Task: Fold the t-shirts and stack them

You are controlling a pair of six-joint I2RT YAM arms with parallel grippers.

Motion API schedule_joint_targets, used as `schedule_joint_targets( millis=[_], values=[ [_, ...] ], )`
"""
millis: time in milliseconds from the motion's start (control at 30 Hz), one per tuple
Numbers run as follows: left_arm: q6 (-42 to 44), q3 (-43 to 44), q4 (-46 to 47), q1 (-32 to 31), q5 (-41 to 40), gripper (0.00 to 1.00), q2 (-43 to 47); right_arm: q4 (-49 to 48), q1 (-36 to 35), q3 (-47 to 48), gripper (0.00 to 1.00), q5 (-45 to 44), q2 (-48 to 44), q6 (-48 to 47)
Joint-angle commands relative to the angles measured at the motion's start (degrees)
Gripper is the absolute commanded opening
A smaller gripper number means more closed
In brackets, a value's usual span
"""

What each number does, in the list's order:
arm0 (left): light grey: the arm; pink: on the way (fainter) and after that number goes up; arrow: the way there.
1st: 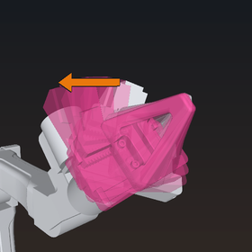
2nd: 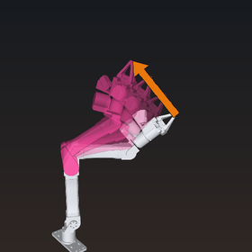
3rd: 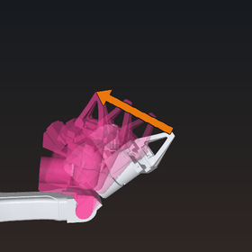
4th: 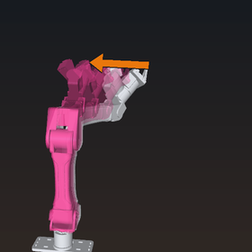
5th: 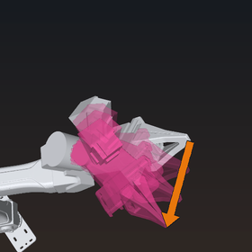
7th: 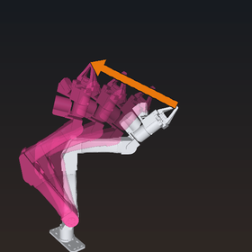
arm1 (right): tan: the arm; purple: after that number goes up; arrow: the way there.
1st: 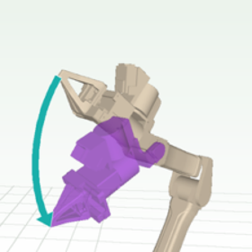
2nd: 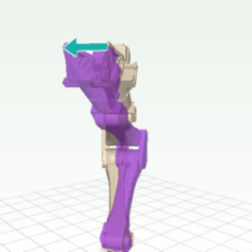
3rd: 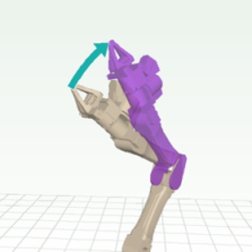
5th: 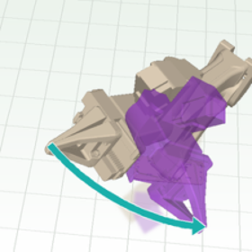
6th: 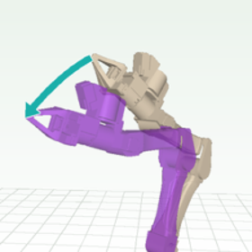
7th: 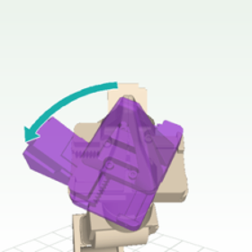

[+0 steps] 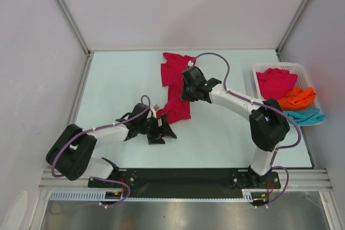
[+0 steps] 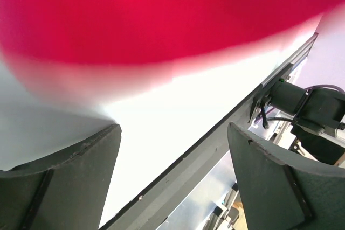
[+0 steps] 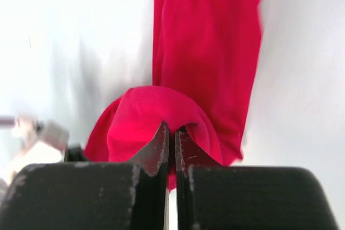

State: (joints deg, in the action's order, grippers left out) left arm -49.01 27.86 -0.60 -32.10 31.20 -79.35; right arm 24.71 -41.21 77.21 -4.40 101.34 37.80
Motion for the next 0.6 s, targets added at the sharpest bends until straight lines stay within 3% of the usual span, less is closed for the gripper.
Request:
schedule_joint_targets(
  millis=[0,367,500,533,567],
  values=[
    [1.90,-1.14,-3.79,-0.42,-4.74,0.88,1.30,1.04,2.97,7.68,0.00,-2.80,3.86,-2.82],
    [2.78,-1.31,-6.43,-0.42,-6.15,0.88,3.94,4.38,5.70,15.86,0.01,-6.41,14.32,-2.56],
    [2.87,-1.84,-6.87,-0.42,-6.33,0.88,4.82,4.64,6.14,17.36,0.11,-5.62,17.13,-3.00],
    [2.87,-1.93,-6.87,-0.42,-6.41,0.88,4.99,4.47,6.14,17.53,0.20,-5.79,17.40,-3.52],
    [2.87,-2.19,-6.96,-0.42,-6.42,0.88,5.08,4.38,6.14,17.97,0.22,-6.05,17.66,-3.96]
  ],
)
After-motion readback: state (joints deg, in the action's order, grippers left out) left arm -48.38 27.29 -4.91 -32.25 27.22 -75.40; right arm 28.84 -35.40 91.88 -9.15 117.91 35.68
